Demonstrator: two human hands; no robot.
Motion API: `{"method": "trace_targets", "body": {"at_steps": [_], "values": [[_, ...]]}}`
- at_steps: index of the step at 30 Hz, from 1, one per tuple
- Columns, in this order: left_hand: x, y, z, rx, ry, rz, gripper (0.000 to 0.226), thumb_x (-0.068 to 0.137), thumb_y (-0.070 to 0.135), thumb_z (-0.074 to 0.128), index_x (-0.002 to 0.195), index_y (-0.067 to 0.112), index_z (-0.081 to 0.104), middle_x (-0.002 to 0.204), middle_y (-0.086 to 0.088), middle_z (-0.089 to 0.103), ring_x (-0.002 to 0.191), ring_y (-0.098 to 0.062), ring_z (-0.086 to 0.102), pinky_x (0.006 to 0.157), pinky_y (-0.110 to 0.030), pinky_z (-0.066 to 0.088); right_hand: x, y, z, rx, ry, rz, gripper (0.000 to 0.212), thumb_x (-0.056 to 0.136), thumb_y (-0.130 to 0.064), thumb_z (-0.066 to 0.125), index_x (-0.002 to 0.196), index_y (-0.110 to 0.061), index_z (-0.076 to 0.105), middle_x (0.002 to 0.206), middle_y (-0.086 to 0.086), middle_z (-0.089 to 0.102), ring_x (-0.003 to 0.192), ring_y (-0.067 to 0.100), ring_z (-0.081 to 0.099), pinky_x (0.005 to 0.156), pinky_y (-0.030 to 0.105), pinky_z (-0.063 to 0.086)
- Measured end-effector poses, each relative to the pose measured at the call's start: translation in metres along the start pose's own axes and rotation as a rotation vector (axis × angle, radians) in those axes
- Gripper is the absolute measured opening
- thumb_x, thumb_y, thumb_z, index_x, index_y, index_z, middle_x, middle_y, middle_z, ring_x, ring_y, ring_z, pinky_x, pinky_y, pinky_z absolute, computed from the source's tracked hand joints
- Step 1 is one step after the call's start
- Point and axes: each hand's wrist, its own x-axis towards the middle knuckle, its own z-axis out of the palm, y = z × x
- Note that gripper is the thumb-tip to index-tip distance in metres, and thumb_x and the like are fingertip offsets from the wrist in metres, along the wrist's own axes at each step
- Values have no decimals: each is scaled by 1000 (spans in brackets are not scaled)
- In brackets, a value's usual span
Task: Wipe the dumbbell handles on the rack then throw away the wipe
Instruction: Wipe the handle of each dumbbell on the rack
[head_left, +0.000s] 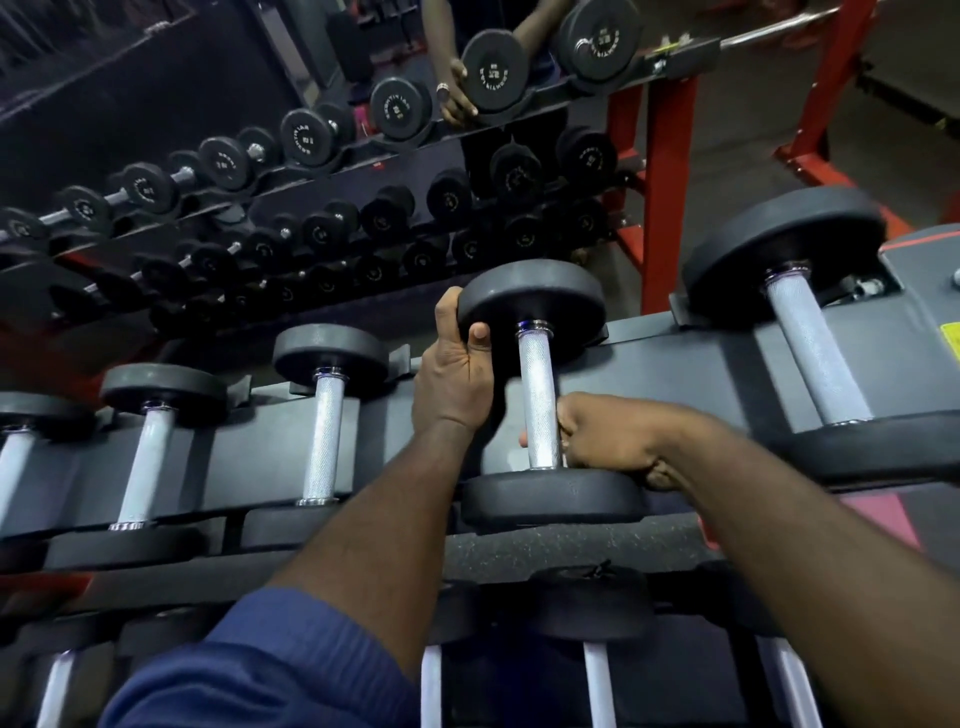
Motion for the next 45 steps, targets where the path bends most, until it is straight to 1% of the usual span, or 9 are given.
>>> {"method": "trace_targets", "body": {"at_steps": [9, 12, 15, 21, 26, 31, 36, 41, 45], "values": [[1, -2, 0, -18, 13, 23, 69, 89, 87, 10, 146, 49, 19, 84, -8, 67, 74, -31, 67, 66, -49, 59, 1, 1, 5, 29, 20, 19, 34, 73, -8, 63, 107, -4, 66, 102, 11, 74, 95, 25, 72, 86, 57, 59], [1, -4, 1, -26, 5, 18, 71, 87, 89, 9, 146, 50, 18, 89, -9, 69, 79, -33, 68, 68, -45, 57, -22, -12, -12, -81, 39, -18, 29, 79, 1, 72, 104, -10, 64, 74, 3, 72, 65, 7, 62, 65, 34, 52], [-1, -2, 2, 1, -9, 30, 62, 93, 82, 15, 146, 50, 18, 92, -5, 68, 82, -31, 68, 67, -39, 50, -56, -44, -25, -274, 269, -106, 53, 67, -24, 93, 106, -30, 59, 71, -5, 73, 61, 2, 66, 62, 28, 53], [0, -3, -1, -31, -30, -8, 56, 97, 75, 23, 148, 51, 21, 92, 0, 68, 85, -30, 68, 70, -43, 55, -35, -65, -9, -574, 707, -507, 21, 78, -20, 78, 96, -30, 78, 91, -12, 63, 80, 6, 59, 77, 33, 55], [1, -4, -2, -35, -43, -5, 48, 102, 68, 28, 147, 51, 21, 92, 4, 64, 90, -34, 68, 71, -37, 45, -46, -64, -16, -678, 162, -467, 29, 76, -20, 83, 100, -36, 81, 95, -11, 71, 84, 3, 63, 80, 22, 51], [3, -8, 1, -67, -42, 10, 55, 100, 72, 26, 150, 48, 25, 94, -3, 72, 89, -33, 69, 70, -38, 50, -11, -61, -11, -809, 793, -501, 37, 79, 0, 68, 105, -24, 77, 104, -2, 59, 91, 23, 56, 75, 43, 55], [3, -11, -2, -122, -49, 6, 51, 101, 69, 33, 150, 53, 27, 94, -1, 73, 89, -29, 69, 72, -40, 53, -30, -84, -4, -1105, 30, -418, 35, 82, -15, 61, 106, -37, 75, 106, -15, 65, 99, 12, 62, 86, 35, 55], [2, -10, -7, -206, -29, 14, 56, 95, 74, 35, 147, 54, 37, 97, 4, 75, 92, -24, 70, 74, -34, 51, -16, -113, -9, -1348, 454, -318, 16, 97, -27, 54, 102, -28, 69, 106, -6, 62, 102, 23, 63, 72, 45, 58], [0, -8, -13, -275, -42, 20, 48, 99, 66, 45, 144, 54, 44, 98, 10, 75, 93, -18, 71, 81, -39, 58, -34, -138, 14, -1414, -37, -119, 29, 95, -17, 53, 116, -30, 68, 99, -4, 59, 94, 28, 61, 76, 39, 55]]}}
